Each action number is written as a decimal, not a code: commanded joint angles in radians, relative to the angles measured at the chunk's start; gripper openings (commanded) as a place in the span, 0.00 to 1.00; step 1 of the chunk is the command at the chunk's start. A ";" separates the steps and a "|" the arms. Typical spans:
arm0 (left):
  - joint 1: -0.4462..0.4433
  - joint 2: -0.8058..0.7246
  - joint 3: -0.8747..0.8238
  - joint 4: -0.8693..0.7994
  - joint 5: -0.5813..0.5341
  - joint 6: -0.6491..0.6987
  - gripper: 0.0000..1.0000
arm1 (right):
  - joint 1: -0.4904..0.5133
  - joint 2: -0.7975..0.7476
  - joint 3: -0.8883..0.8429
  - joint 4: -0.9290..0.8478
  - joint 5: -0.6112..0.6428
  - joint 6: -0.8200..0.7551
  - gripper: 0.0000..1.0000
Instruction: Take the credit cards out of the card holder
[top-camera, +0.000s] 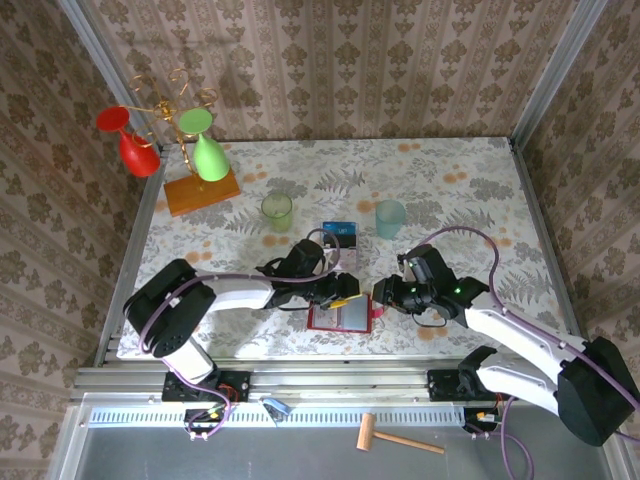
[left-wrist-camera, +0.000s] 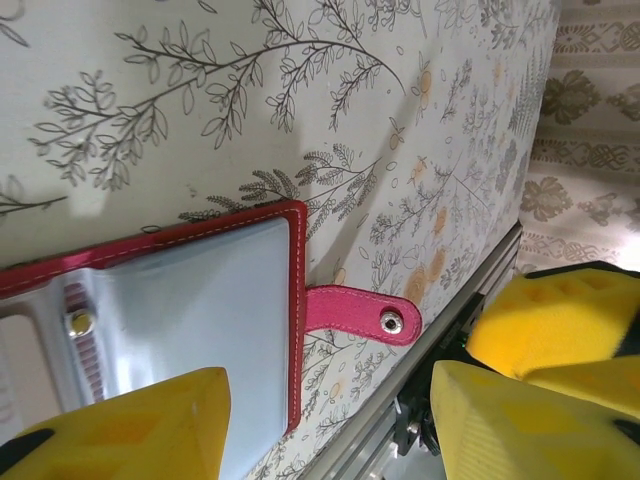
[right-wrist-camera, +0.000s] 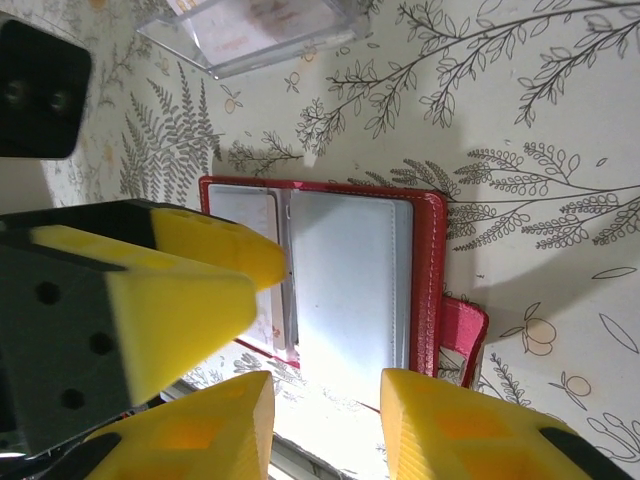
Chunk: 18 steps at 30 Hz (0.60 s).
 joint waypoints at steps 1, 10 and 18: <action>0.017 -0.043 -0.027 0.012 -0.006 0.003 0.56 | 0.005 0.039 0.029 0.030 -0.027 0.013 0.33; 0.072 -0.131 -0.115 -0.010 -0.012 0.024 0.55 | 0.089 0.204 0.122 0.076 -0.029 0.020 0.32; 0.119 -0.210 -0.192 -0.033 -0.020 0.039 0.55 | 0.164 0.357 0.203 0.106 -0.031 0.034 0.31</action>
